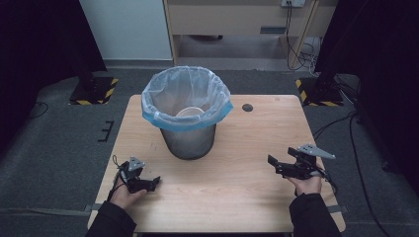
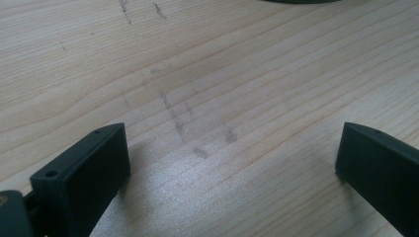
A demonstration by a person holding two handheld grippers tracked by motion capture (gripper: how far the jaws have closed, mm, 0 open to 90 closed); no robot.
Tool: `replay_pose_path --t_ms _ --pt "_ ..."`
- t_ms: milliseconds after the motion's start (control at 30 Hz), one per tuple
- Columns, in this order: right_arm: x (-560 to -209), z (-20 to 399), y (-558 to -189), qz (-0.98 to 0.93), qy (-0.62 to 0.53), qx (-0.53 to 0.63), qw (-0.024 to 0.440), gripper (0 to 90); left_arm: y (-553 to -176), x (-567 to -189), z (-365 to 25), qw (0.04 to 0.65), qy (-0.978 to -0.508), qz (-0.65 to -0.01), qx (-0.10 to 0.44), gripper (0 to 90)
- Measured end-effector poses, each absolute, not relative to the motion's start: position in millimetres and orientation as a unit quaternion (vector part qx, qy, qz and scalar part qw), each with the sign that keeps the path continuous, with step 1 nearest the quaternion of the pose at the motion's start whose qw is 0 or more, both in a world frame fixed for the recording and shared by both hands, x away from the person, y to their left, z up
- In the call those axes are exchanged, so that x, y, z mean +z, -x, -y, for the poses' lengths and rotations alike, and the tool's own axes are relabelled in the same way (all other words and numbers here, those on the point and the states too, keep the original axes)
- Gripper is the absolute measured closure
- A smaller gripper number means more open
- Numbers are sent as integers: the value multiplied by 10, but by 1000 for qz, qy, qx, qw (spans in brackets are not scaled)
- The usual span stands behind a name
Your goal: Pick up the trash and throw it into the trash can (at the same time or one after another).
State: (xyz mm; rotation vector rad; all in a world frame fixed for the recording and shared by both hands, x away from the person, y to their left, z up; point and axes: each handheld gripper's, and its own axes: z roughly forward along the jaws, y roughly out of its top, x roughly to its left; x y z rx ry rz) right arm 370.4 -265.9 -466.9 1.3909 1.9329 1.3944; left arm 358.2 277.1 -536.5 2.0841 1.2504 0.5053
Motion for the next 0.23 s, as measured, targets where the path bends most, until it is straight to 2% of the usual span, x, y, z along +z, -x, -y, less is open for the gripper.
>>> replay_pose_path --t_ms 233 --pt "-4975 2835 -3731 -734 -513 410 174 42 -3582 -5365 -2771 323 -794 -477 193 0"
